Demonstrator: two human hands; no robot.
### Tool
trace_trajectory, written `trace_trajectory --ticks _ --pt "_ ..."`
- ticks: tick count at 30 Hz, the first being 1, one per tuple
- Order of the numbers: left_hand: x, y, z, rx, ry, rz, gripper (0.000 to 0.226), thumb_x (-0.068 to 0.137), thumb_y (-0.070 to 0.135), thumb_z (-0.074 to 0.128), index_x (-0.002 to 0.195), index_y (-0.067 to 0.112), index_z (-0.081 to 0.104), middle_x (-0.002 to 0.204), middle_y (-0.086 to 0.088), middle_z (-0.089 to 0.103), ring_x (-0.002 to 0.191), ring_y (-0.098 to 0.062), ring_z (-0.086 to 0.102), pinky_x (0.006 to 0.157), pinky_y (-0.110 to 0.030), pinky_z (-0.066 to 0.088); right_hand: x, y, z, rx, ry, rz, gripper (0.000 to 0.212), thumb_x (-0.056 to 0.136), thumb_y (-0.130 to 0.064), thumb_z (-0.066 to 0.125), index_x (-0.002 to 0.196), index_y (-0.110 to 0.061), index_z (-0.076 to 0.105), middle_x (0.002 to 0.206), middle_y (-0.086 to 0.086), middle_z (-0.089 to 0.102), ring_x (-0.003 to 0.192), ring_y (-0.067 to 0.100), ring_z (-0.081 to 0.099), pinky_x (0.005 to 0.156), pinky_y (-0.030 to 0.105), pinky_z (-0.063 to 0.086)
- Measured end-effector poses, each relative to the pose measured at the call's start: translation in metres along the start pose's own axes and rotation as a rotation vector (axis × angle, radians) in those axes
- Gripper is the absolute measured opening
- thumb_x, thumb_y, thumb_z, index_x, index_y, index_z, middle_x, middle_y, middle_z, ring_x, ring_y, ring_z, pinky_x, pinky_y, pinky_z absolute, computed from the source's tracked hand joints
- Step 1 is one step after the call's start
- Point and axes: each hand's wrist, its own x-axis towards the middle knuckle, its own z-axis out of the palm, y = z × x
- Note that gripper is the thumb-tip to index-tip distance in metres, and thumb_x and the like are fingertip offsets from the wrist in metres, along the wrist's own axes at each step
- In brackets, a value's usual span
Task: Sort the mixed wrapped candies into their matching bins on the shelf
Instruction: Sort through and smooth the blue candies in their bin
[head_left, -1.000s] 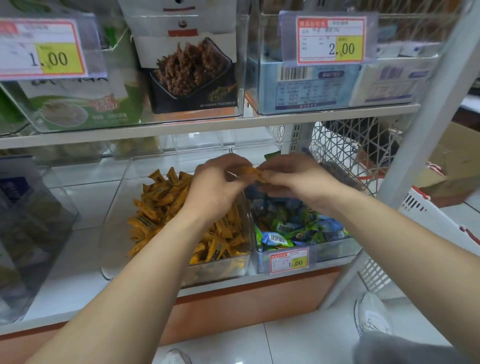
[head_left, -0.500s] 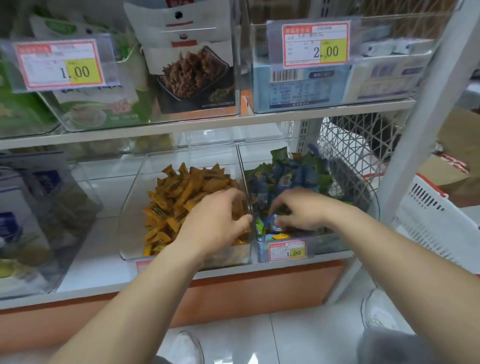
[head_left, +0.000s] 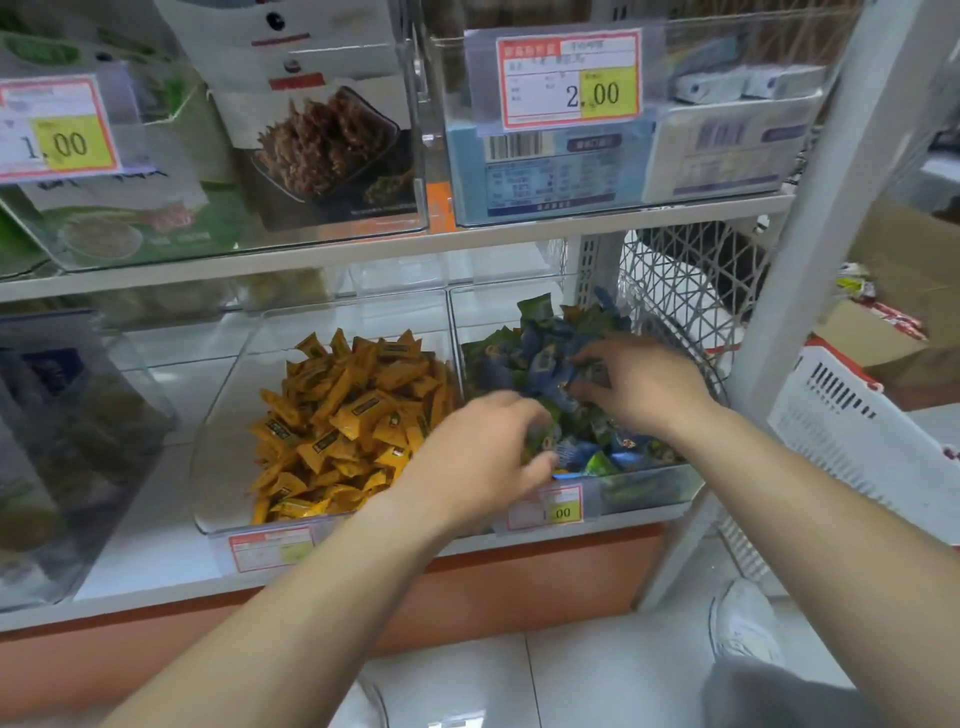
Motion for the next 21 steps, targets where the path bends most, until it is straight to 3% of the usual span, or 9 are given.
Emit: trace_trajectory --ticks 3,6,11,17,21 --pt "0.012 0.015 0.019 0.139 -0.271 -0.049 0.061 0.088 0.063 0.053 0.125 0.015 0.055 0.120 -0.009 0.062 0.108 -0.029 0.060 0.086 -0.039 0.053 -0.006 0.011 0.001 0.062 -0.053 -0.007 0.046 0.086 -0.062 0.062 0.126 -0.039 0.061 0.128 -0.004 0.063 0.112 0.022 0.060 0.085 0.037 0.053" --pt "0.018 0.022 0.030 0.159 -0.407 -0.072 0.056 0.084 0.064 0.055 0.115 0.017 0.057 0.109 -0.009 0.064 0.097 -0.032 0.062 0.078 -0.040 0.053 -0.007 0.013 0.002 0.056 -0.069 -0.020 0.053 0.082 -0.064 0.064 0.129 -0.040 0.058 0.132 -0.002 0.060 0.115 0.023 0.059 0.084 0.035 0.052" --pt "0.022 0.021 0.025 0.087 -0.323 -0.052 0.031 0.075 0.044 0.067 0.085 0.016 0.061 0.085 -0.006 0.060 0.078 -0.029 0.057 0.064 -0.039 0.052 -0.008 0.014 0.003 0.063 -0.049 -0.021 0.055 0.079 -0.066 0.065 0.127 -0.042 0.060 0.132 -0.003 0.054 0.116 0.024 0.057 0.082 0.033 0.045" --pt "0.021 0.015 0.018 0.041 -0.274 -0.047 0.027 0.075 0.033 0.080 0.095 0.021 0.066 0.097 0.002 0.057 0.088 -0.021 0.057 0.071 -0.031 0.047 -0.008 0.013 0.007 0.089 -0.044 -0.008 0.055 0.079 -0.068 0.063 0.127 -0.042 0.059 0.131 -0.003 0.053 0.114 0.025 0.058 0.078 0.033 0.043" --pt "0.020 0.012 0.021 0.046 -0.305 -0.055 0.036 0.078 0.026 0.078 0.112 0.021 0.067 0.107 -0.004 0.061 0.098 -0.025 0.059 0.083 -0.037 0.052 -0.009 0.012 0.007 0.106 -0.043 0.001 0.053 0.079 -0.066 0.063 0.126 -0.041 0.059 0.131 -0.003 0.053 0.114 0.025 0.058 0.081 0.034 0.046"
